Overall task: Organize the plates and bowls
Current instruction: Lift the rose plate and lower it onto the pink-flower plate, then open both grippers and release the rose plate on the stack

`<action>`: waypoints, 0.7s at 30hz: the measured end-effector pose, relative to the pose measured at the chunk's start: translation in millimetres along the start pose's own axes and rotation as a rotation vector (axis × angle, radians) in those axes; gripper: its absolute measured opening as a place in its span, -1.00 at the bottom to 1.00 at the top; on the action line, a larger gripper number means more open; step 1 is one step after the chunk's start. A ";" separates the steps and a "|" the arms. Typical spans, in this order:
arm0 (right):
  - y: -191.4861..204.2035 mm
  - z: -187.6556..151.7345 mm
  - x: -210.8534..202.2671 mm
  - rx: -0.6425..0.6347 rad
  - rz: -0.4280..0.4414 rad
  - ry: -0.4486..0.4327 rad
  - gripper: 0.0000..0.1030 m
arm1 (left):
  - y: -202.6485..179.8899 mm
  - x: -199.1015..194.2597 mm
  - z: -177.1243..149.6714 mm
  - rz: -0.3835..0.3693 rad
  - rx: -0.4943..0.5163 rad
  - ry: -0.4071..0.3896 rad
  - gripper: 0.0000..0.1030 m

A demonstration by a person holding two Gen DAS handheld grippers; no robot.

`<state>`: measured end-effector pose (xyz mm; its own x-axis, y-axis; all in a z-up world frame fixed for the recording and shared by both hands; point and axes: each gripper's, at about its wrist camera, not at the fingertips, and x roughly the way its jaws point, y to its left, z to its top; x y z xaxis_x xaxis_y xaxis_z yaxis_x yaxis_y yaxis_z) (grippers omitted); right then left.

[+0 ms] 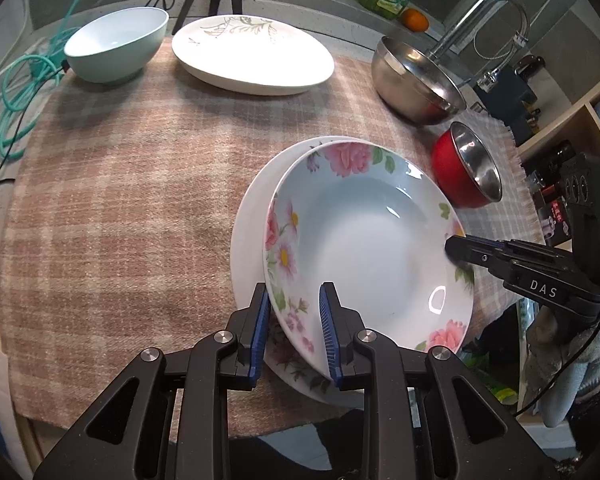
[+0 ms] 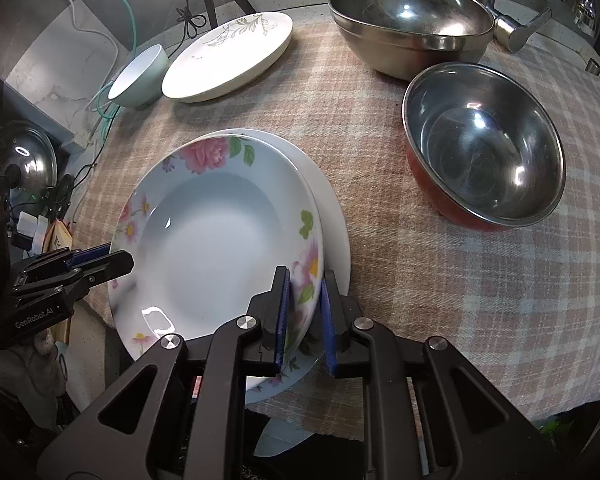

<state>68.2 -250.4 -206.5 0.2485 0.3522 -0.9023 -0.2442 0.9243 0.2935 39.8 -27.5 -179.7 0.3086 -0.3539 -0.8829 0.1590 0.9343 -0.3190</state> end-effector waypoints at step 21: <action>21.3 0.3 2.7 -0.135 -0.086 0.002 -0.29 | -7.6 2.0 2.8 0.058 0.049 0.012 -0.55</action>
<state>63.9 -229.7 -202.6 0.2719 0.2724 -0.9230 -0.3464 0.9225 0.1702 41.9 -35.5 -178.1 0.3069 -0.2988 -0.9036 0.1875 0.9498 -0.2504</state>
